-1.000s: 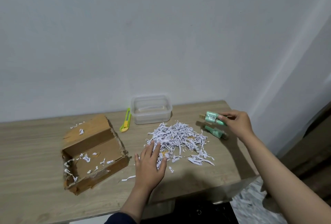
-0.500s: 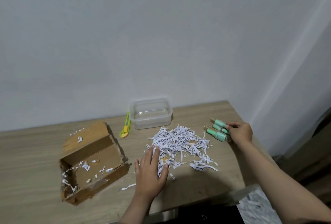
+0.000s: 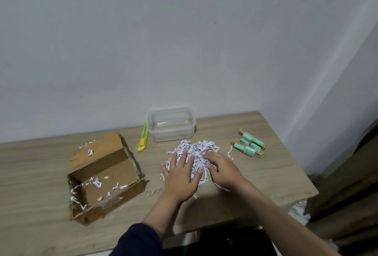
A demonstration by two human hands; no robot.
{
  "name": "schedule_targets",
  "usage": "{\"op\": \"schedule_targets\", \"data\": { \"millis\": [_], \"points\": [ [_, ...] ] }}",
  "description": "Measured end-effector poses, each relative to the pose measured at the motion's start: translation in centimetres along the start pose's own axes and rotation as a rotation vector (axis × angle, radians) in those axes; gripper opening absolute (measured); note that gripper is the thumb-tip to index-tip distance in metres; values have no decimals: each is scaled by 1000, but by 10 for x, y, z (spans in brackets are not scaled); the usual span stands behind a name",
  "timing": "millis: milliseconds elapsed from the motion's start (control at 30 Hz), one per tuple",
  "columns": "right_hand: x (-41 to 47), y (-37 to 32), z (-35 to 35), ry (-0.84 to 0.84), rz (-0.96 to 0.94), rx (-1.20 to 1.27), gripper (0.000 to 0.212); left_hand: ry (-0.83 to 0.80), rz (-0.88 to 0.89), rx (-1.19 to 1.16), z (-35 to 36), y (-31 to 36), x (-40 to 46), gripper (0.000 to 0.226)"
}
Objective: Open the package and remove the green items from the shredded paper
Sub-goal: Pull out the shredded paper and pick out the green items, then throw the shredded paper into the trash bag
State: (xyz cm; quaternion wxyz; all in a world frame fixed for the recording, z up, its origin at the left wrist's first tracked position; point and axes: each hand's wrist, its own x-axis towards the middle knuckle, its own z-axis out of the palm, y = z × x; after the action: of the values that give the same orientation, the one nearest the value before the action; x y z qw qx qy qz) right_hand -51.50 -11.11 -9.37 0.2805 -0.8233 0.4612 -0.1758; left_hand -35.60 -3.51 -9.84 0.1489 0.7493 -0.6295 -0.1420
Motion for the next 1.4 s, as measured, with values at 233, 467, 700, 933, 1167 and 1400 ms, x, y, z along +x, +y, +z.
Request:
{"op": "schedule_targets", "data": {
  "millis": [233,467,700,933,1167,1400],
  "points": [
    [-34,-1,-14,107,6,49,28,73,-14,4,-10,-23,-41,63],
    [-61,15,-17,109,206,184,100,348,12,-237,-9,-41,-71,66],
    [-52,-18,36,288,181,171,80,306,-150,-377,11,-24,-56,77],
    [-35,-25,25,529,100,297,61,545,-167,-475,1,-29,-77,59],
    [11,2,-1,96,233,262,55,384,-496,-254,16,-23,-91,83],
    [1,-19,17,-145,53,391,39,213,-240,-492,16,-11,-66,90]
  ]
}}
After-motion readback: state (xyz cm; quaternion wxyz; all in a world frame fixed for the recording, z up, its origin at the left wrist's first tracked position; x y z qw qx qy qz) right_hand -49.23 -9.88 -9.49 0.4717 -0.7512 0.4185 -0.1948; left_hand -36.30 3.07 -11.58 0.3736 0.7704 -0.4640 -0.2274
